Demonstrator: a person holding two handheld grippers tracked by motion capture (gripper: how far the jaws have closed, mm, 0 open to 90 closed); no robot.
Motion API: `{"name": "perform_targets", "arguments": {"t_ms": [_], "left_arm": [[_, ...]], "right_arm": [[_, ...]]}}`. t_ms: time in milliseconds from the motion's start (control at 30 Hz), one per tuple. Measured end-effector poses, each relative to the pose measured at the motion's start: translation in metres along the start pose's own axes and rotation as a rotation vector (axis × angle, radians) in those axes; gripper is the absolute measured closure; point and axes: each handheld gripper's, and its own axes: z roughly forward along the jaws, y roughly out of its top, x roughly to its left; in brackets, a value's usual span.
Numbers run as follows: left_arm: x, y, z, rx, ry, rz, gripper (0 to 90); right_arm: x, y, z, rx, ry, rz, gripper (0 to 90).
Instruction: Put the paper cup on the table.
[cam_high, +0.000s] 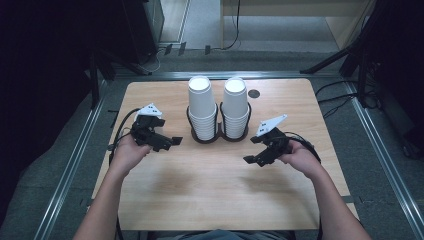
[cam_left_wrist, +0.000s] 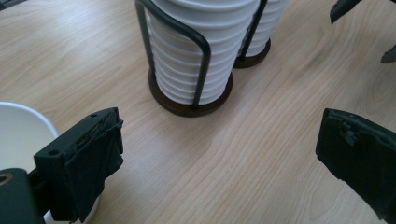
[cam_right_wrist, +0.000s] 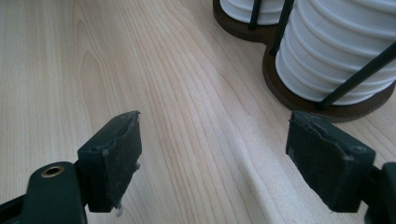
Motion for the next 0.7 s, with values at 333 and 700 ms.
{"name": "perform_targets", "arguments": {"t_ms": [333,700], "left_arm": [[-0.013,-0.005,0.022,0.011,-0.017,0.033,0.8],[-0.032,-0.005,0.049,0.057,-0.079,0.072,0.8]], "right_arm": [[0.000,0.001,0.001,0.004,-0.002,-0.005,18.8],[0.001,0.000,0.003,0.014,0.002,-0.008,18.8]]}}
